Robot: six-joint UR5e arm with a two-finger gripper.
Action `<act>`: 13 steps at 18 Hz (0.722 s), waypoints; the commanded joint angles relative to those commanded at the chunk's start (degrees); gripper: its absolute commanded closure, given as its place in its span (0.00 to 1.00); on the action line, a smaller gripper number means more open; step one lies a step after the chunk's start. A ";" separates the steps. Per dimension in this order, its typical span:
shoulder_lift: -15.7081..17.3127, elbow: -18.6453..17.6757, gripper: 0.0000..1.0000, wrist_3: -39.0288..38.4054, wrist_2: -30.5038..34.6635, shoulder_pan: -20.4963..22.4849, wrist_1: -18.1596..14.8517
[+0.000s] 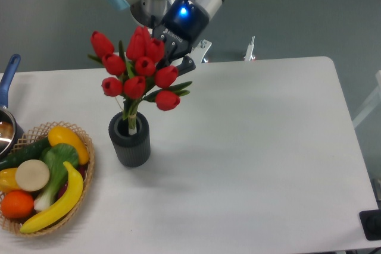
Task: Pick up the flowers from the vase
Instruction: 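Lift the tulip bunch straight up out of the black vase, then carry the held tulips away from the vase over the open table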
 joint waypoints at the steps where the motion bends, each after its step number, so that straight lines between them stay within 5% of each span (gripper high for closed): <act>1: 0.18 0.09 1.00 -0.09 0.00 0.00 -0.17; 10: 0.80 2.63 1.00 -3.70 -2.12 3.95 -0.35; 13: -1.04 6.14 1.00 -0.89 -1.50 6.76 -0.09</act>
